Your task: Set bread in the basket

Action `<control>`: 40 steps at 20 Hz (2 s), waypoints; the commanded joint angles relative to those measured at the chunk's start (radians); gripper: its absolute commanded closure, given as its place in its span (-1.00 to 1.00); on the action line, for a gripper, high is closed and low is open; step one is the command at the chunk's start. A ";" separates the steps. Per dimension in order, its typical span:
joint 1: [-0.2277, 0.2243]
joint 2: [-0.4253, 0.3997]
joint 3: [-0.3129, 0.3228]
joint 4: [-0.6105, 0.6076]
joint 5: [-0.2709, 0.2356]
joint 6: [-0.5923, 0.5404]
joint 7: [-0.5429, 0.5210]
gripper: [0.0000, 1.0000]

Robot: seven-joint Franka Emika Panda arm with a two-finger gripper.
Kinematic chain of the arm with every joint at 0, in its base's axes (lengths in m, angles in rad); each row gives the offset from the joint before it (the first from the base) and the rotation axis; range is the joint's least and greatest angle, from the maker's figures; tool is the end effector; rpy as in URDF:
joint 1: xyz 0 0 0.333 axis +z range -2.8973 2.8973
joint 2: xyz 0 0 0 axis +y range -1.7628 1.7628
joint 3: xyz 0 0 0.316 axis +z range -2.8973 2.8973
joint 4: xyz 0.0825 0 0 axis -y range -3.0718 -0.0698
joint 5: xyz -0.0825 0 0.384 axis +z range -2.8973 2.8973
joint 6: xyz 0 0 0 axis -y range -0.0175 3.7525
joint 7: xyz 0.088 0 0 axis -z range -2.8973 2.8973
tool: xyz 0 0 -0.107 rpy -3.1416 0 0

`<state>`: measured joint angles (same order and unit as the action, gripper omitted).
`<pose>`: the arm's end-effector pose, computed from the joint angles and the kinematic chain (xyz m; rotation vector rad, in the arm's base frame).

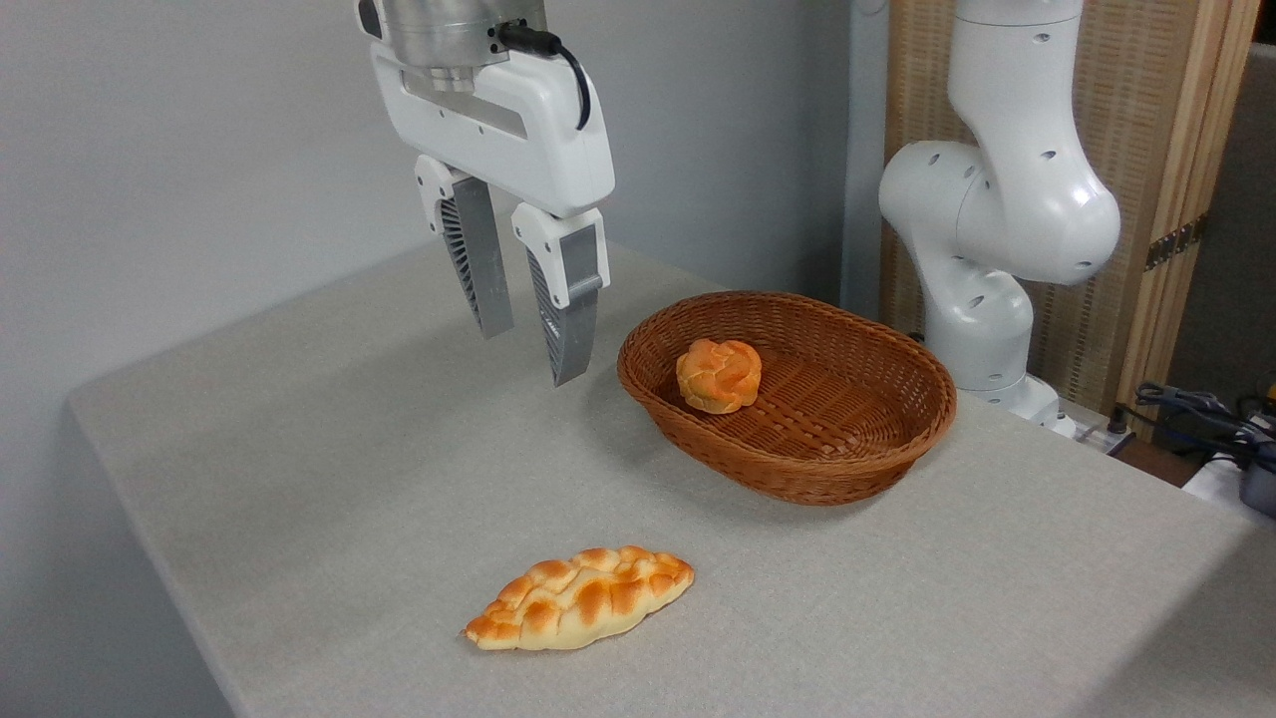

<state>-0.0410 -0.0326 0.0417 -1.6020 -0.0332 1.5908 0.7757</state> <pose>0.5463 -0.0027 0.6295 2.8863 -1.1775 0.0512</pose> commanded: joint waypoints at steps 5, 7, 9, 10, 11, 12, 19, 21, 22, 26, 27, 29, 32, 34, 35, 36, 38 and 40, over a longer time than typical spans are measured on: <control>-0.004 -0.033 0.006 -0.019 0.001 -0.034 -0.003 -1.00; -0.004 -0.033 0.006 -0.019 -0.001 -0.034 -0.003 -1.00; -0.004 -0.033 0.006 -0.021 -0.001 -0.035 -0.003 -1.00; -0.004 -0.033 0.006 -0.021 0.001 -0.034 -0.003 -1.00; -0.004 -0.033 0.006 -0.021 -0.001 -0.034 -0.003 -1.00; -0.004 -0.033 0.006 -0.022 0.001 -0.032 -0.001 -1.00; -0.017 -0.070 0.039 -0.111 0.010 0.061 -0.001 -1.00; -0.037 -0.089 0.056 -0.182 0.012 0.136 0.000 -1.00; -0.039 -0.089 0.056 -0.193 0.012 0.153 0.000 -1.00; -0.100 -0.087 0.113 -0.295 0.045 0.311 0.023 -1.00; -0.105 -0.087 0.119 -0.311 0.050 0.333 0.028 -1.00; -0.114 -0.086 0.129 -0.367 0.056 0.391 0.054 -1.00; -0.131 -0.078 0.129 -0.447 0.070 0.465 0.207 -1.00; -0.131 -0.073 0.129 -0.469 0.070 0.468 0.246 -1.00; -0.131 -0.072 0.129 -0.473 0.070 0.469 0.250 -1.00; -0.131 -0.063 0.129 -0.483 0.070 0.475 0.260 -1.00; -0.132 -0.046 0.129 -0.506 0.078 0.507 0.261 -1.00; -0.132 -0.040 0.130 -0.512 0.105 0.534 0.261 -1.00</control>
<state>-0.1566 -0.0829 0.1528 -2.0861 0.0281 2.0617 1.0200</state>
